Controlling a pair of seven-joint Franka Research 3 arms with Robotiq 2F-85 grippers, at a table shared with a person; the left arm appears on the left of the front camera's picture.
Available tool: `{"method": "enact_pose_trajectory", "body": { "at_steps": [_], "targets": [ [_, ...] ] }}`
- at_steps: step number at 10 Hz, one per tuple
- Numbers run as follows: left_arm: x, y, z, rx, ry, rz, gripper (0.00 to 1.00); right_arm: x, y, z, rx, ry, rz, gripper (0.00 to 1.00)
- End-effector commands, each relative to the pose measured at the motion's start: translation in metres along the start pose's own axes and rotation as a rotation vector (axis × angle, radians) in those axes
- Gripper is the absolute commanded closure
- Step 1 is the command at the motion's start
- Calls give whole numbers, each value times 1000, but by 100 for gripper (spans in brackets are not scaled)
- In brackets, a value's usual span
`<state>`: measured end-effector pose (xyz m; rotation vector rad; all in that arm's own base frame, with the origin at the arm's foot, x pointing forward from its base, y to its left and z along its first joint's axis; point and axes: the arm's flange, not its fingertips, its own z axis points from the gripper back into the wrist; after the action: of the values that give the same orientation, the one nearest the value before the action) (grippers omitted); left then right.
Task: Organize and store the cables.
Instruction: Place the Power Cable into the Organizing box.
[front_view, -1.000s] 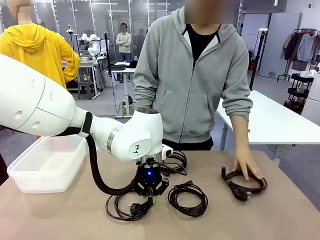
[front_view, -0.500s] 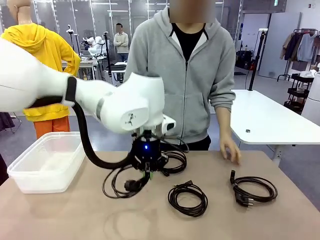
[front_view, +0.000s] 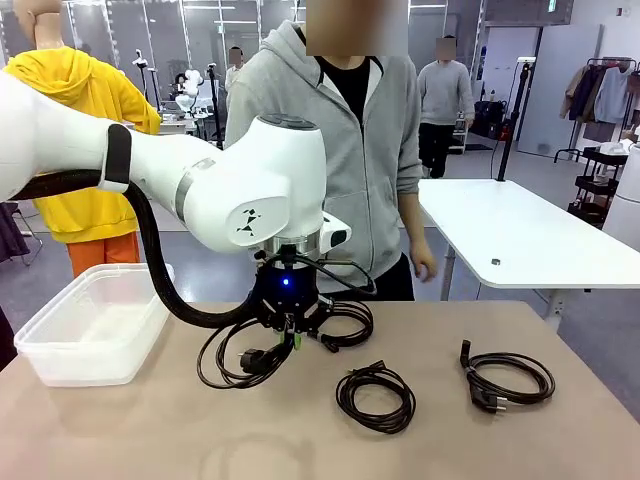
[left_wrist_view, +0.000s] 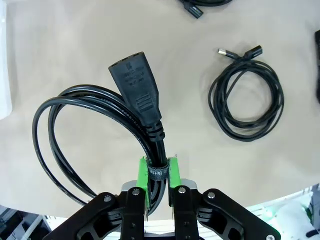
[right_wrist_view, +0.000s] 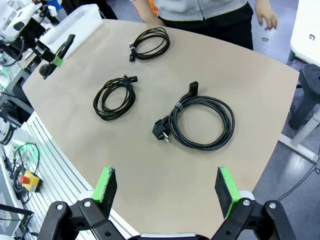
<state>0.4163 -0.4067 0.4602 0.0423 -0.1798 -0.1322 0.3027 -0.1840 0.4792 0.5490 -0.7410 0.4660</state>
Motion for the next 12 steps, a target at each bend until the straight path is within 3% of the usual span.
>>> {"method": "enact_pose_trajectory", "body": {
  "at_steps": [1, 4, 5, 8, 12],
  "targets": [
    [5, -2, 2, -5, -4, 3, 97, 1, -1, 1, 8, -12, 17, 0],
    [5, -2, 2, -5, -4, 3, 97, 1, -1, 1, 8, -12, 17, 0],
    [2, 0, -4, 0, 6, 2, 82, 1, -1, 1, 8, -12, 17, 0],
    [3, 88, 43, 66, -15, -86, 82, 1, -1, 1, 8, -12, 17, 0],
    [7, 231, 79, 108, -200, -105, 82, 1, -1, 1, 8, -12, 17, 0]
  ]
}}
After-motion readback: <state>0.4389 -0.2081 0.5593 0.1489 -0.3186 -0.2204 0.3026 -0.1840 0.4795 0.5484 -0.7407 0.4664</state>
